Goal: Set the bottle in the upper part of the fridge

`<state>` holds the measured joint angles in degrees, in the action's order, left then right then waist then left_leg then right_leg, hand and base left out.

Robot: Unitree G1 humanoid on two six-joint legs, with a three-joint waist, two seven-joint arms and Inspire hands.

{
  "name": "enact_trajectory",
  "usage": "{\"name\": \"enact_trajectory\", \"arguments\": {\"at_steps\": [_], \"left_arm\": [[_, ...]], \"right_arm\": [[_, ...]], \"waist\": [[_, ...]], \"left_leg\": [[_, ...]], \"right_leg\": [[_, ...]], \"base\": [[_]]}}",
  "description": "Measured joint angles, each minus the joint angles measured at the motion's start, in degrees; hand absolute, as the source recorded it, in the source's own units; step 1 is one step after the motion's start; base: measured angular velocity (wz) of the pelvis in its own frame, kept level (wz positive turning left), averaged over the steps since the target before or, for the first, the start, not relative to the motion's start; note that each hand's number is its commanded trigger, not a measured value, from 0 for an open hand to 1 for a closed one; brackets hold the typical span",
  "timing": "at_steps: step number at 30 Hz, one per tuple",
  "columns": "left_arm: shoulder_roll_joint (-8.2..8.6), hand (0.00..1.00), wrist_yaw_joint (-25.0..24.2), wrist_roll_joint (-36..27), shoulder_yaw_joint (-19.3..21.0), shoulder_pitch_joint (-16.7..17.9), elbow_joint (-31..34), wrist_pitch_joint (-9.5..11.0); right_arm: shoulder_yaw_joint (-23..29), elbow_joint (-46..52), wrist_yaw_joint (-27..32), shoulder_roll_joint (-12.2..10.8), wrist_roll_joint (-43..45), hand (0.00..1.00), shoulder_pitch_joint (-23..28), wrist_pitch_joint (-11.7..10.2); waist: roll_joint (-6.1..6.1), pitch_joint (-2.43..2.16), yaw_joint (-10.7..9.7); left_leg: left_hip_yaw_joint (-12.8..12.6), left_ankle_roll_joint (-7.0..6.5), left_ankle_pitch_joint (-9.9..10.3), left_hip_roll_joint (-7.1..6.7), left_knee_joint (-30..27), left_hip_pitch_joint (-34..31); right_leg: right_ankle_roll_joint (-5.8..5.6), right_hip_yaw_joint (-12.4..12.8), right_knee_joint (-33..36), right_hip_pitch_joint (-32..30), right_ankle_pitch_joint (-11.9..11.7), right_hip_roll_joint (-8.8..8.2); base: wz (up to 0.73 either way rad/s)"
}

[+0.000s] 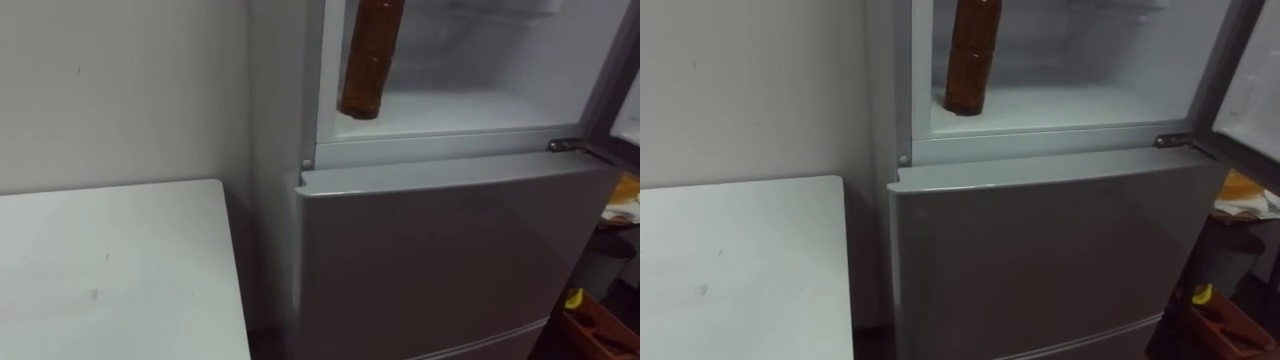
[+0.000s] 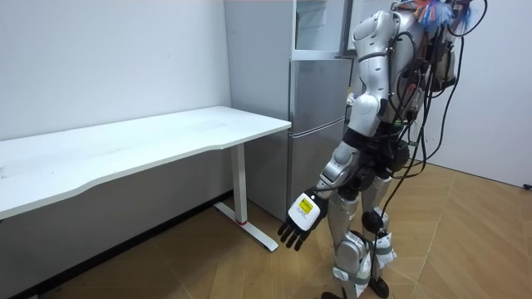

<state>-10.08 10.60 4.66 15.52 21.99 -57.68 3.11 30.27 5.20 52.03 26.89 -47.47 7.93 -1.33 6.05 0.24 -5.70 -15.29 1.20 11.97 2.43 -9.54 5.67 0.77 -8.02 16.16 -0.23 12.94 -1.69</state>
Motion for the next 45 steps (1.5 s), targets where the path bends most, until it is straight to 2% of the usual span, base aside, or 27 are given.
{"name": "enact_trajectory", "arguments": {"at_steps": [4, 9, 14, 18, 24, 30, 34, 38, 40, 45], "left_arm": [[0.09, 0.0, 0.5, 0.1, 0.0, -0.6, -0.2, 0.0], [0.1, 0.0, 1.5, 0.1, -0.1, -1.2, -1.6, 0.6], [0.1, 0.0, 1.8, 0.1, -0.3, -1.2, -2.0, 0.6], [0.12, 0.0, 2.3, 0.1, -2.6, -1.2, -2.0, 0.6], [0.11, 0.0, 2.3, 0.1, -3.5, -1.2, -2.0, 0.6], [0.08, 0.0, 2.2, 0.1, -4.9, -1.2, -1.9, 0.6], [0.09, 0.0, 2.2, 0.7, -5.2, -1.2, -1.9, 0.7], [0.09, 0.0, 2.3, 0.7, -5.3, -1.2, -1.8, 0.8], [0.23, 0.0, 2.3, 1.2, -6.1, -1.4, -1.9, 1.1], [0.34, 0.0, 2.3, 1.3, -6.5, -1.9, -2.0, 1.2]], "right_arm": [[-0.7, 2.9, 0.0, -1.5, 0.0, 0.0, 0.3, -0.3], [-2.9, 4.8, -0.3, -2.2, 0.0, 0.0, 0.5, -0.7], [-4.3, 5.3, -1.2, -2.4, 0.0, 0.0, 0.6, -1.6], [-4.6, 7.0, -1.8, -2.5, 0.2, 0.0, 1.9, -1.8], [-6.5, 7.2, -2.9, -2.5, 0.3, 0.0, 2.1, -2.9], [-7.3, 9.6, -5.2, -2.5, 0.7, 0.0, 3.0, -3.2], [-9.4, 9.7, -6.7, -2.6, 1.3, 0.0, 3.0, -4.8], [-9.8, 11.4, -7.1, -4.4, 1.3, 0.0, 3.0, -5.5], [-11.6, 11.5, -7.3, -5.1, 2.8, 0.0, 3.0, -7.3], [-13.1, 12.5, -8.5, -7.0, 5.0, 0.0, 3.0, -7.5]], "waist": [[-0.26, 0.03, 0.3], [-0.32, 0.02, 0.4], [-0.44, -0.05, 0.4], [-0.82, -0.07, 0.7], [-0.95, -0.04, 0.9], [-2.13, -0.04, 1.3], [-2.29, -0.08, 1.3], [-2.31, -0.1, 1.4], [-2.43, -0.18, 1.8], [-2.51, -0.22, 2.7]], "left_leg": [[-0.4, 0.0, 0.0, -0.01, 0.0, 0.0], [-0.5, -0.02, 0.0, -0.02, -0.1, 0.0], [-0.5, -0.05, 0.0, -0.01, -0.1, 0.0], [-0.5, -0.06, 0.0, 0.0, -0.1, 0.1], [-0.5, -0.06, 0.0, 0.04, -0.2, 0.1], [-0.6, -0.06, 0.0, 0.12, -0.2, 0.0], [-0.4, -0.05, 0.0, 0.19, -0.3, -0.1], [-0.4, -0.05, 0.0, 0.18, -0.3, -0.1], [-0.4, -0.05, 0.0, 0.18, -0.2, -0.1], [-0.4, -0.05, 0.0, 0.18, -0.2, 0.0]], "right_leg": [[0.13, 0.3, 0.7, -0.5, 0.1, -0.05], [0.23, 0.5, 0.9, -0.6, 0.0, -0.05], [0.31, 0.5, 0.9, -0.6, -0.1, -0.07], [0.32, 0.6, 0.9, -0.6, -0.1, -0.01], [0.38, 0.9, 0.9, -0.6, -0.2, 0.1], [0.4, 0.9, 0.8, -0.6, -0.4, 0.13], [0.46, 0.9, 0.8, -0.8, -0.4, 0.19], [0.46, 1.0, 0.8, -0.9, -0.4, 0.22], [0.48, 1.1, 0.8, -0.9, -0.4, 0.28], [0.54, 1.6, 0.8, -0.8, -0.5, 0.43]], "base": [[-0.08], [-0.03], [0.0], [-0.01], [-0.02], [0.0], [0.0], [0.0], [-0.02], [-0.03]]}}
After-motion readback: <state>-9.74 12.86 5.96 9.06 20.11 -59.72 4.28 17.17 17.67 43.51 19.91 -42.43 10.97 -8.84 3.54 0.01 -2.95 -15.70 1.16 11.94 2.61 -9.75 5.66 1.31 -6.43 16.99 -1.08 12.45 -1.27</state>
